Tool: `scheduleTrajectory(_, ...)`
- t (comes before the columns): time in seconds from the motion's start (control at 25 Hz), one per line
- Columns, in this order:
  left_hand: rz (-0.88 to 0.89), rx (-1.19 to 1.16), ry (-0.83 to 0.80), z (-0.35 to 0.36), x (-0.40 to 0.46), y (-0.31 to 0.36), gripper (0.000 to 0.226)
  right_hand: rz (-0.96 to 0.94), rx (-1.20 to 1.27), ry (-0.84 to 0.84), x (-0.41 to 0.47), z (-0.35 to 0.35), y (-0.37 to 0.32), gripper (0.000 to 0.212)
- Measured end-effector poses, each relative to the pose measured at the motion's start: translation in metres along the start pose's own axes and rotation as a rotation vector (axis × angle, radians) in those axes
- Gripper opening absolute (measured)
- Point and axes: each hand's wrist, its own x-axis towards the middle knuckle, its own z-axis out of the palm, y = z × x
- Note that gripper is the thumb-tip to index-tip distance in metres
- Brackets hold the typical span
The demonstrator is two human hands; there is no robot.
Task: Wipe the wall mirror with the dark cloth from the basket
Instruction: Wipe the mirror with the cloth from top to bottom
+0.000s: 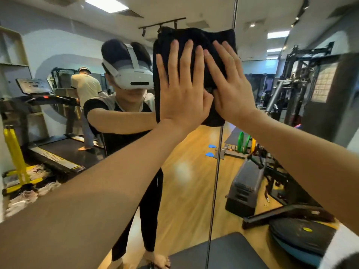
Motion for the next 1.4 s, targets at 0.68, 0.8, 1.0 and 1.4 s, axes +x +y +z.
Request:
scheduleTrajectory(0.68,0.205,0.016,-0.030,0.054,-0.170,0.023,0.050,0.295,0.099,-0.107,-0.185,0.027,-0.088,0.063)
scheduleTrajectory(0.8,0.226,0.019,-0.027,0.045,-0.173,0.005,0.050,0.322,0.085,-0.080,-0.178,0.033,-0.107,0.063)
scheduleTrajectory(1.0,0.229,-0.004,-0.030,0.015,-0.183,-0.051,0.059,0.303,0.101,-0.094,-0.152,0.043,-0.160,0.061)
scheduleTrajectory(1.4,0.230,0.017,-0.083,-0.080,-0.219,-0.236,0.051,0.302,0.139,-0.043,-0.070,0.095,-0.344,0.063)
